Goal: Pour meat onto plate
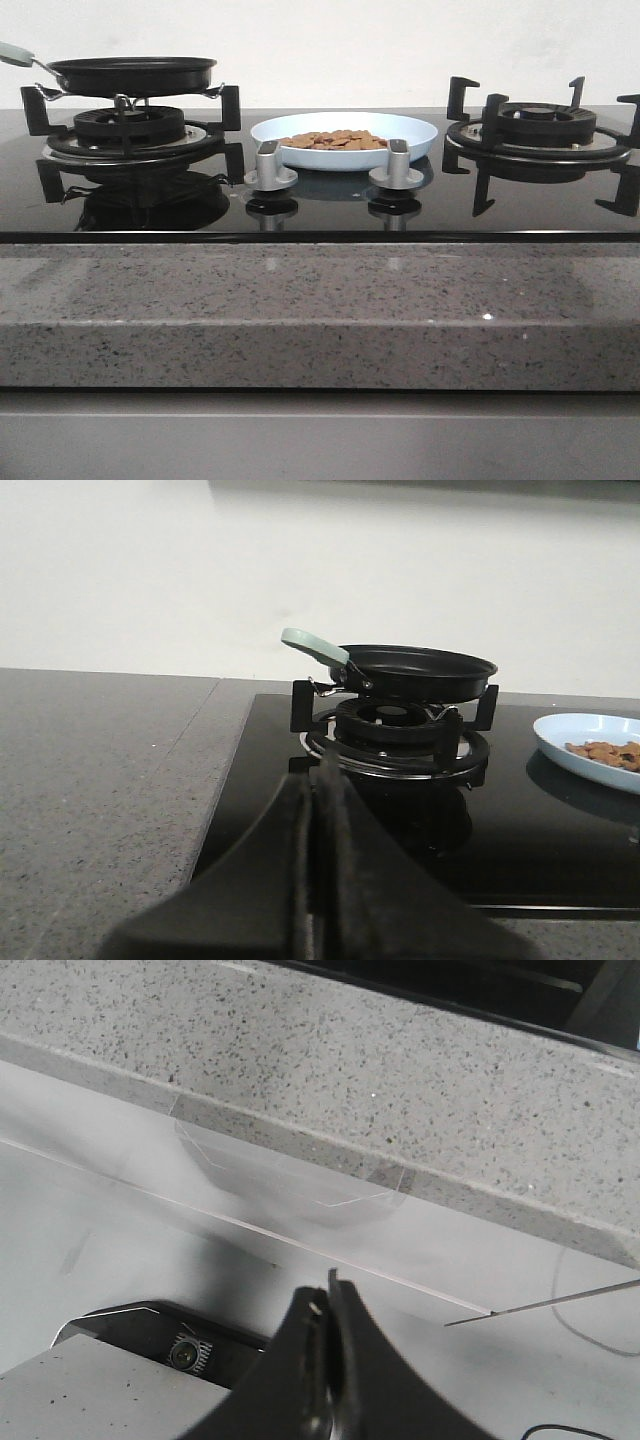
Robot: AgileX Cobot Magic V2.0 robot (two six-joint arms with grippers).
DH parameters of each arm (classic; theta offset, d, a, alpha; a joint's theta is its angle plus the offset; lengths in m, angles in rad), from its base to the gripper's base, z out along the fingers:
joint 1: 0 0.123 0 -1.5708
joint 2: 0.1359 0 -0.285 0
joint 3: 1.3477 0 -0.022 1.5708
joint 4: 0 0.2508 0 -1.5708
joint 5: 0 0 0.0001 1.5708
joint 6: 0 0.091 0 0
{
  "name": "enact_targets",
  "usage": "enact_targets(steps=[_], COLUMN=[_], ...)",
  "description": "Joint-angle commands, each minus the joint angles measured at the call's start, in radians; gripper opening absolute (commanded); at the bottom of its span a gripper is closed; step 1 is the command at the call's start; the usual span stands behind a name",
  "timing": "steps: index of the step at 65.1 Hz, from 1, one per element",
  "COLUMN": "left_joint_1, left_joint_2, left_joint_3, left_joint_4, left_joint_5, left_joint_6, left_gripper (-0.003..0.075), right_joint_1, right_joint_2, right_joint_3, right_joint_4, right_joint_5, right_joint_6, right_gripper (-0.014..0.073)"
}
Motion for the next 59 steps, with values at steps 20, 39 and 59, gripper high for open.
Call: enact_targets(steps=[20, 39, 59], left_joint_1=[-0.005, -0.005, 0.03], left_joint_2=[-0.019, -0.019, -0.019], left_joint_3=[0.006, 0.006, 0.006], left_joint_4=[0.008, 0.008, 0.01], left_joint_5=[-0.09, -0.083, -0.065], left_joint_6=[-0.053, -0.053, -0.053], left_gripper=[-0.002, -0.002, -0.002], right_joint_1=[0.0, 0.0, 0.0], right_joint_2=[0.007, 0.007, 0.007], right_joint_3=[-0.022, -0.022, -0.022], right_joint_4=[0.003, 0.003, 0.003], right_joint_5=[-0.05, -0.05, -0.05], right_joint_6=[-0.001, -0.001, -0.001], right_gripper=[-0.0069, -0.0069, -0.0069])
